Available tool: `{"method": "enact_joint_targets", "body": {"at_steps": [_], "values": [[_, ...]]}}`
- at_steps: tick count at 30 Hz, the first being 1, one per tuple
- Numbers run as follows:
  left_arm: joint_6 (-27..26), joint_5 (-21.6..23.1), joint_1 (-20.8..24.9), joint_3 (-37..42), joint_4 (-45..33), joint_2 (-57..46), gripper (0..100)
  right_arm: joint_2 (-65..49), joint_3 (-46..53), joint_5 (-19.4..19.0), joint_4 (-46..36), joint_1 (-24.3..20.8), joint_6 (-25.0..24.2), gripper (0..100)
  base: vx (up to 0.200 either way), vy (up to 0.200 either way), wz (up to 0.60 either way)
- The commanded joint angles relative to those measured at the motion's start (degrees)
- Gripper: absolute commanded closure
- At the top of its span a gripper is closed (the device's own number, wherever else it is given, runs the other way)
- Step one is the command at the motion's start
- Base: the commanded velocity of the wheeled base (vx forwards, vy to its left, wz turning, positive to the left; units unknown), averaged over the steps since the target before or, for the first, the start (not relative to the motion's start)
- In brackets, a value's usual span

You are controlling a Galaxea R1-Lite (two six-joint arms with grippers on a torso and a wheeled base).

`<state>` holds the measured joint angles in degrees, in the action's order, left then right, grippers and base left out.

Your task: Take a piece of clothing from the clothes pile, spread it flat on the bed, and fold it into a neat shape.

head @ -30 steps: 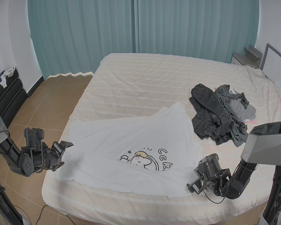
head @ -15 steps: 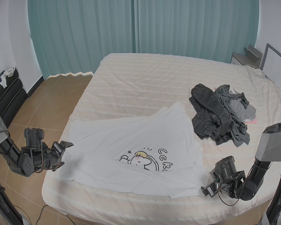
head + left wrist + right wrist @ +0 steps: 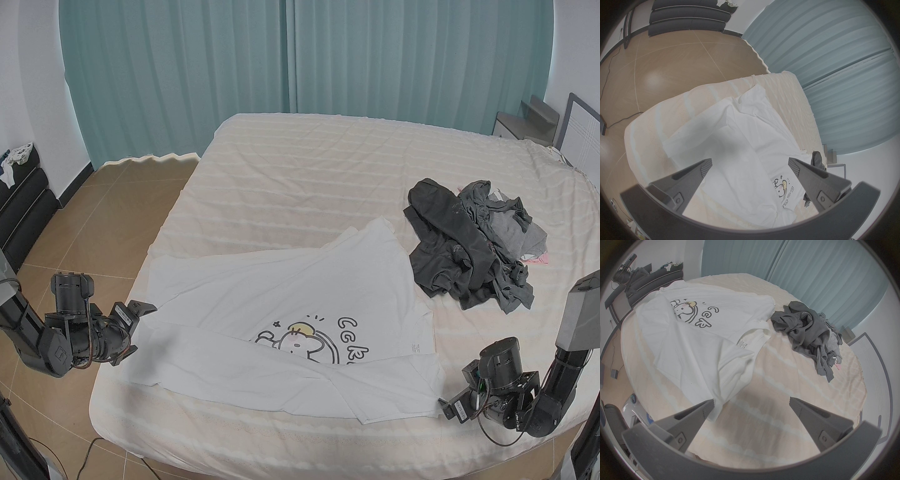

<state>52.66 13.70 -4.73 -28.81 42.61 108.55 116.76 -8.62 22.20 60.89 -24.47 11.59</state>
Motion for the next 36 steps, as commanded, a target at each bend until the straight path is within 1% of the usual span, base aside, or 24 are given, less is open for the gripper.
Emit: {"method": "enact_joint_targets", "body": {"at_steps": [1,3,7,8,9,10,12,13,18,24,27,31,33,36], "values": [[0.1,0.0,0.0,0.0,0.0,-0.1,0,-2.3,-1.0,-2.5,0.9,-0.8,-0.2,0,0.000,0.000,0.00],[0.1,0.0,0.0,0.1,0.0,-0.1,0,-2.6,-2.5,-3.7,0.9,-0.8,-1.3,0,0.000,0.000,0.00],[0.0,0.0,0.0,0.0,0.0,-0.1,0,-0.8,-5.5,-4.2,0.7,-1.1,-4.6,0,0.000,0.000,0.00],[0.0,0.0,0.0,0.0,0.0,-0.1,0,-0.8,-5.5,-4.2,0.7,-1.1,-4.6,0,0.000,0.000,0.00],[0.0,0.0,0.1,0.1,0.0,0.0,0,0.4,-6.3,-4.9,0.7,-1.6,-6.1,0,0.000,0.000,0.00],[0.0,0.0,0.1,0.0,0.0,0.0,0,1.0,-6.5,-5.2,0.6,-1.9,-6.4,0,0.000,0.000,0.00],[0.0,0.0,0.1,0.0,0.0,0.1,0,1.9,-6.4,-5.5,0.5,-2.0,-6.4,0,0.000,0.000,0.00],[0.0,0.0,0.0,0.0,0.0,0.2,0,4.5,-6.4,-5.8,0.8,-2.9,-6.7,0,0.000,0.000,0.00],[0.0,0.0,0.1,0.1,0.0,0.2,0,8.5,-6.5,-5.8,0.8,-5.2,-7.3,0,0.000,0.000,0.00],[0.0,0.1,0.1,0.1,0.0,0.2,0,9.5,-5.0,-5.8,0.9,-7.8,-7.4,0,0.000,0.000,0.00],[0.0,0.1,1.0,0.9,0.1,0.0,0,7.9,-3.6,-5.8,1.4,-9.7,-8.5,0,0.000,0.000,0.00],[-0.1,0.2,1.9,1.2,0.1,0.0,0,5.9,-2.5,-5.8,5.5,-10.2,-10.5,0,0.000,0.000,0.00],[-0.1,0.4,1.9,1.2,0.0,0.0,0,4.8,-2.0,-5.8,9.0,-10.1,-12.6,0,0.000,0.000,0.00],[0.0,0.6,2.0,1.2,-0.2,-0.1,0,3.4,-1.9,-5.8,13.1,-10.1,-17.5,0,0.000,0.000,0.00]]}}
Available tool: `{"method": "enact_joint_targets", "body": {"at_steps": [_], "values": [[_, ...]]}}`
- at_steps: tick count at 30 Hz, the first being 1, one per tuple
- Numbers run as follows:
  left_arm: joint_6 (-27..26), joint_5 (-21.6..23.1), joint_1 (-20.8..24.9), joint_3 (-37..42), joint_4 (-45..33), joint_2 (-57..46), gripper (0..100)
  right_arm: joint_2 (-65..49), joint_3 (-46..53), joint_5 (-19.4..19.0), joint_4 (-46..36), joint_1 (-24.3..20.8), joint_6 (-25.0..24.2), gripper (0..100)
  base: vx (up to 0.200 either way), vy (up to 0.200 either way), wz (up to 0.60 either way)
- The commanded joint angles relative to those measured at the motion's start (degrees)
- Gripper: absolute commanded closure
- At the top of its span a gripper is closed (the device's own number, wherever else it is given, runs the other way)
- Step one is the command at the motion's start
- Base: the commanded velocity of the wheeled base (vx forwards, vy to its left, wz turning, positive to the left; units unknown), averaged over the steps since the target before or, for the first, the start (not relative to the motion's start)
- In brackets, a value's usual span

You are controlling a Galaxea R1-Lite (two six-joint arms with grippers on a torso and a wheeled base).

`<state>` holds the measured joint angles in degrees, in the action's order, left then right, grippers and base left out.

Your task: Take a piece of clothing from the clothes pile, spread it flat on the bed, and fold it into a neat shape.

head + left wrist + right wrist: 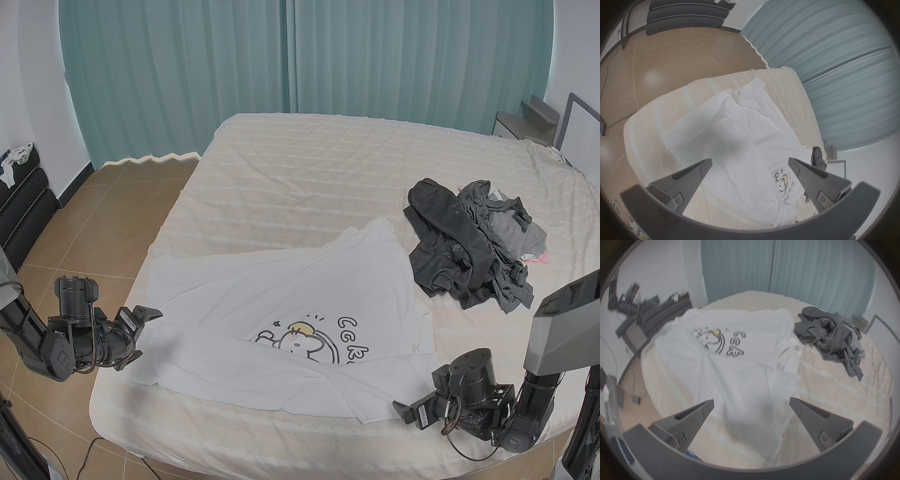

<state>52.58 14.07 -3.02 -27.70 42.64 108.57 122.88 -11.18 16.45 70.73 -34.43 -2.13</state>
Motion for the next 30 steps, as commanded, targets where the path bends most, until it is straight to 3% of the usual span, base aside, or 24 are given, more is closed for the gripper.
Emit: {"method": "enact_joint_targets", "body": {"at_steps": [1,2,3,4,6,9,10,13,14,17,20,22,26,30], "values": [[-0.1,0.1,0.3,0.0,-0.2,0.2,0,-3.1,0.6,0.0,4.7,-0.2,-6.7,0,0.000,0.000,0.00],[-0.1,0.1,0.3,0.0,-0.2,0.3,0,-3.2,0.6,0.0,4.9,-0.3,-7.1,0,0.000,0.000,0.00],[-0.1,-0.4,0.2,-0.7,-0.2,0.7,0,-3.4,0.8,-0.1,6.6,-0.3,-13.3,0,0.000,0.000,0.00],[-0.1,-0.4,0.1,-0.7,-0.1,0.7,0,-3.4,0.8,-0.1,6.7,-0.2,-13.9,0,0.000,0.000,0.00],[-0.6,-1.7,-2.2,-2.1,-0.3,0.3,0,-3.4,2.5,-2.0,7.8,0.6,-20.7,0,0.000,0.000,0.00],[-2.4,-1.8,-3.3,-2.3,-0.5,0.2,0,-3.4,3.8,-4.1,8.5,1.6,-23.1,0,0.000,0.000,0.00],[-9.7,-2.4,-4.9,-1.6,-0.7,0.8,0,-3.9,6.6,-9.2,11.5,2.6,-26.3,0,0.000,0.000,0.00],[-13.2,-3.3,-5.2,-1.0,-0.7,0.8,0,-4.2,8.3,-12.3,14.4,2.9,-28.0,0,0.000,0.000,0.00],[-15.0,-5.1,-4.7,-0.8,-0.7,0.6,0,-4.4,10.7,-16.5,17.2,3.0,-30.1,0,0.000,0.000,0.00],[-17.6,-6.0,-3.2,-1.0,-1.2,0.9,0,-4.3,11.2,-18.5,17.1,3.0,-30.6,0,0.000,0.000,0.00],[-23.7,-7.3,-3.0,-1.3,-3.0,2.3,0,-4.3,11.2,-18.6,17.1,3.0,-30.8,0,0.000,0.000,0.00],[-31.2,-10.2,-3.4,-3.0,-3.9,4.4,0,-4.1,11.2,-18.6,17.1,2.8,-30.8,0,0.000,0.000,0.00],[-41.2,-11.0,-5.2,-5.3,-3.8,9.6,0,-4.3,11.2,-18.4,17.1,2.4,-30.8,0,0.000,0.000,0.00],[-46.5,-10.8,-6.1,-7.8,-3.9,12.7,0,-4.4,11.2,-18.1,17.1,2.1,-30.8,0,0.000,0.000,0.00]]}}
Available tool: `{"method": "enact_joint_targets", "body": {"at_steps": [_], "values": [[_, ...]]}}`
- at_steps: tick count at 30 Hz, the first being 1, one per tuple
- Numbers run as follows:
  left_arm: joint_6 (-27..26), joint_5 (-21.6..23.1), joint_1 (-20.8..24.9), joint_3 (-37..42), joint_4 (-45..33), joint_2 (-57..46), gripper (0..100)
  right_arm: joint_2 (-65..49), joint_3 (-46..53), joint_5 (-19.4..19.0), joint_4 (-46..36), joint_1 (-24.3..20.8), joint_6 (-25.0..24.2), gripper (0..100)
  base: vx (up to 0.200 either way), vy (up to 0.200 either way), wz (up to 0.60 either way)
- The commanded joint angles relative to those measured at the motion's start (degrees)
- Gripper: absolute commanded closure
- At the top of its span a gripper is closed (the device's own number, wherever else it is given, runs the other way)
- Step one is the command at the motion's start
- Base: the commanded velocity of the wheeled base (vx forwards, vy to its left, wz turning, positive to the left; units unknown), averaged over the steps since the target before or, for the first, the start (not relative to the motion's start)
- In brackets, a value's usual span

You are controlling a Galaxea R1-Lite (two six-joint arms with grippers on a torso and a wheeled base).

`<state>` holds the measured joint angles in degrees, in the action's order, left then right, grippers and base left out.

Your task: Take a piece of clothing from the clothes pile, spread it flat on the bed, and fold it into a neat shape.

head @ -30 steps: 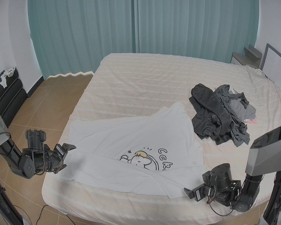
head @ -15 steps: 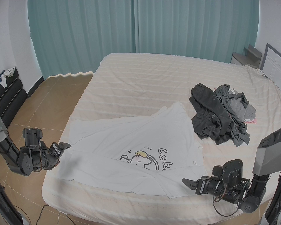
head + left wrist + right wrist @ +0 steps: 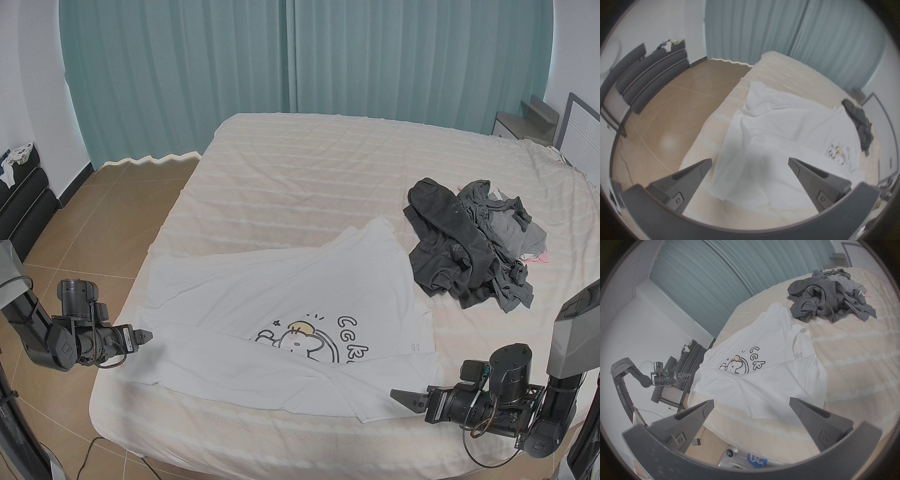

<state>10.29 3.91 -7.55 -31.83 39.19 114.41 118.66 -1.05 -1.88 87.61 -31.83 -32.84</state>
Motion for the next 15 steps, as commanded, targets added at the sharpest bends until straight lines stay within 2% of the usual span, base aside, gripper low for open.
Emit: {"method": "enact_joint_targets", "body": {"at_steps": [1,7,11,12,14,15], "values": [[-4.5,-0.5,-1.6,-4.0,-0.5,7.1,0,-0.2,1.0,0.2,0.2,-0.6,-0.1,0,0.000,0.000,0.00],[-9.8,-0.3,-1.6,-7.1,0.0,11.6,0,-0.1,1.0,0.3,0.2,-1.0,-0.1,0,0.000,0.000,0.00],[-10.0,-0.2,-1.5,-7.8,0.0,12.0,0,0.0,1.0,0.4,0.1,-1.2,-0.1,0,0.000,0.000,0.00],[-10.2,0.0,-1.3,-8.0,0.1,12.1,0,0.3,1.0,2.0,0.1,-1.7,-0.1,0,0.000,0.000,0.00],[-10.2,0.0,-1.3,-8.0,0.1,12.1,0,0.3,1.0,2.0,0.1,-1.7,-0.1,0,0.000,0.000,0.00],[-10.0,1.3,-1.1,-8.1,0.3,11.9,0,0.6,1.0,3.7,0.1,-3.1,-0.2,0,0.000,0.000,0.00]]}}
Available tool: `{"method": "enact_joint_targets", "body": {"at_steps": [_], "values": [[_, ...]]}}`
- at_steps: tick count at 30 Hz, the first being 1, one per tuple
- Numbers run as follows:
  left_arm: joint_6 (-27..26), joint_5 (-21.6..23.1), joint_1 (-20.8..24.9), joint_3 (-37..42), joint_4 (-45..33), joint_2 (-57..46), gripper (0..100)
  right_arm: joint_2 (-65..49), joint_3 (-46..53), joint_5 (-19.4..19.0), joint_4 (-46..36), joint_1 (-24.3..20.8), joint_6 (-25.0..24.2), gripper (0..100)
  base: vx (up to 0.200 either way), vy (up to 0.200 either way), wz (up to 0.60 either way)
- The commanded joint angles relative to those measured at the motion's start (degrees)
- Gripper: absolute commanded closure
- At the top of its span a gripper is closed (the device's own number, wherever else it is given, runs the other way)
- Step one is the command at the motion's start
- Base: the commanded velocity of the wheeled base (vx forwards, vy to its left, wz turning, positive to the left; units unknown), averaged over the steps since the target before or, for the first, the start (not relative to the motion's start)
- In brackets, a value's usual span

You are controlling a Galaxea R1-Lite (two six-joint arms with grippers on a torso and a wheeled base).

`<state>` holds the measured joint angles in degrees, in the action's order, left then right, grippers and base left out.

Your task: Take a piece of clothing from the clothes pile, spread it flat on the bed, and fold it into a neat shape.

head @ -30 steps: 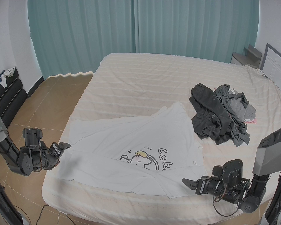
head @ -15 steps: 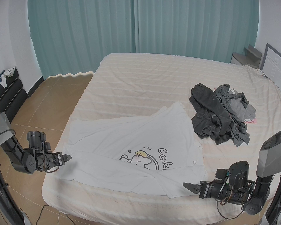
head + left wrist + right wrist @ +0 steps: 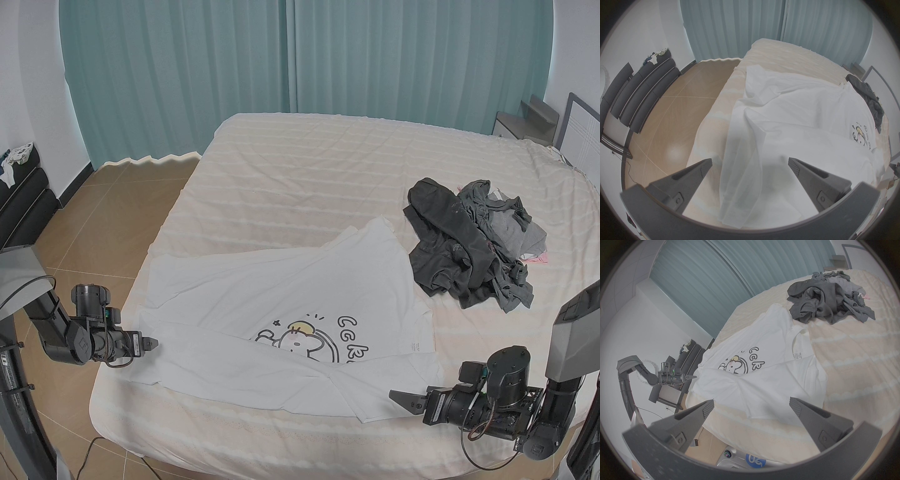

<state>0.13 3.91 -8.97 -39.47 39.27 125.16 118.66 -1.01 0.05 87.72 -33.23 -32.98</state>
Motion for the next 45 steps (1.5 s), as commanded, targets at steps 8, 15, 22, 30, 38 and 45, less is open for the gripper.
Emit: {"method": "enact_joint_targets", "body": {"at_steps": [8,15,22,30,38,45], "values": [[0.2,3.2,0.6,-0.6,0.2,0.9,0,0.5,1.0,2.0,0.0,-1.9,-0.1,0,0.000,0.000,0.00],[0.2,3.1,0.8,-2.2,0.2,2.3,0,0.2,1.0,2.1,0.0,-1.9,-0.1,0,0.000,0.000,0.00],[0.4,3.1,0.8,-2.1,0.2,2.7,100,0.3,1.0,2.1,0.0,-1.9,-0.2,0,0.000,0.000,0.00],[0.2,3.2,-0.3,-1.0,0.0,2.0,100,0.4,1.0,2.1,0.0,-1.8,-0.2,0,0.000,0.000,0.00],[-0.3,3.6,-2.9,-0.3,-2.0,-1.8,100,0.6,1.0,2.0,0.0,-1.6,-0.2,0,0.000,0.000,0.00],[-6.0,8.0,-6.8,-1.5,-10.8,-5.1,100,0.6,1.0,2.1,0.0,-1.6,-0.2,0,0.000,0.000,0.00]]}}
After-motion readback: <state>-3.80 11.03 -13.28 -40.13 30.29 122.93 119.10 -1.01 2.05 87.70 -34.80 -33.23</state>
